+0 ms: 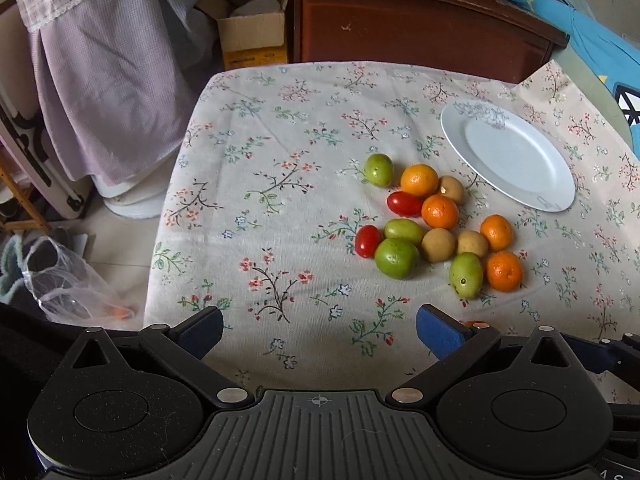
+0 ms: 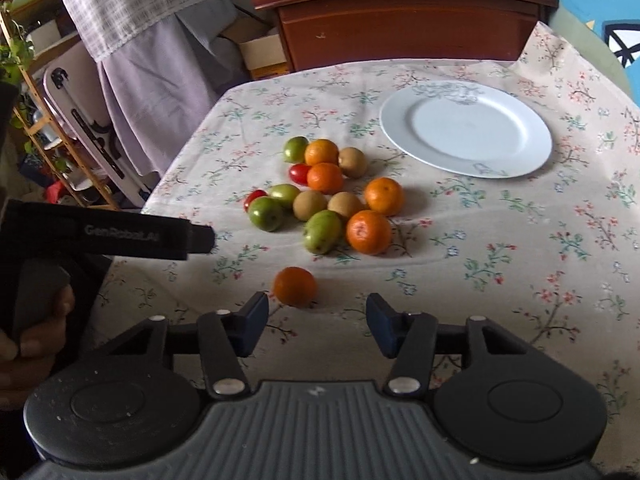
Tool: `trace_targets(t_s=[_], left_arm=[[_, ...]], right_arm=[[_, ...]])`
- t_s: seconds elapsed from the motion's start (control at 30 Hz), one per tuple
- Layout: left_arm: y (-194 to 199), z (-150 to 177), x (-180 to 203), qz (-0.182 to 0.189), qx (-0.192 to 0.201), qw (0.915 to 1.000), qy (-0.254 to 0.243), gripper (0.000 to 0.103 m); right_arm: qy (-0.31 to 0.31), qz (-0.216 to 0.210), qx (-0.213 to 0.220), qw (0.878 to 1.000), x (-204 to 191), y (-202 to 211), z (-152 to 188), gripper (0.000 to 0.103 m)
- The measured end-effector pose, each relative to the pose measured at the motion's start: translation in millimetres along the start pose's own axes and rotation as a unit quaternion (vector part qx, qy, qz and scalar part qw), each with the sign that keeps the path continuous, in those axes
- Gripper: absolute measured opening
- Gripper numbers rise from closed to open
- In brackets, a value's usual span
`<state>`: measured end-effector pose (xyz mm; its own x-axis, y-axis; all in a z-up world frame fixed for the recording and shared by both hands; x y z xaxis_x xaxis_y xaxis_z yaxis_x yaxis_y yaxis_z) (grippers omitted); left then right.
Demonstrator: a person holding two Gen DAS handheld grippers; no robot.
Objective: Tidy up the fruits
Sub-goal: 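Close the right tool on a tangerine while the left tool grasps a green lime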
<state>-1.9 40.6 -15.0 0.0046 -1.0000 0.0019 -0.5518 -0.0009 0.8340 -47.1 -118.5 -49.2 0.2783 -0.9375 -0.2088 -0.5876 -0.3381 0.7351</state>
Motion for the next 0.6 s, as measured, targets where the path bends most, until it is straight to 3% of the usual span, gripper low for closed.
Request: trace_targets(t_s=[0.37,0.53,0.6], left_arm=[[-8.9,-8.9,5.4,0.021,0.023,0.9995,0.005,0.097],[-16.8,-9.0,13.8,0.034,0.018,0.9992,-0.004,0.083],[-19.0,-8.9,18.0,0.044,0.018,0.9988,-0.008,0.070]], right_arm=[[0.020,-0.033,0.005,0.999,-15.9,-15.2,0.5,0.033],[0.038,-0.017,0.016,0.999,-17.4,-18.5,0.4,0.024],[0.033,-0.013,0.017,0.999,-14.5,-18.2,-0.2,0.017]])
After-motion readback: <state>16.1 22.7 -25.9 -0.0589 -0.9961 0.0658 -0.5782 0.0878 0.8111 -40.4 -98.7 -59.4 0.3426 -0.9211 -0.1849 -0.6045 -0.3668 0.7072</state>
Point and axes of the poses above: each gripper's, at about its wrist camera, not at the fingertips, and y roughly against the way its jaws point, x to its right, z to its underside, the point moved 7 cm from there along -y, roughly the way its jaws point, and after that the axes turned 2 degrees about -z, right-handed, at the moved point
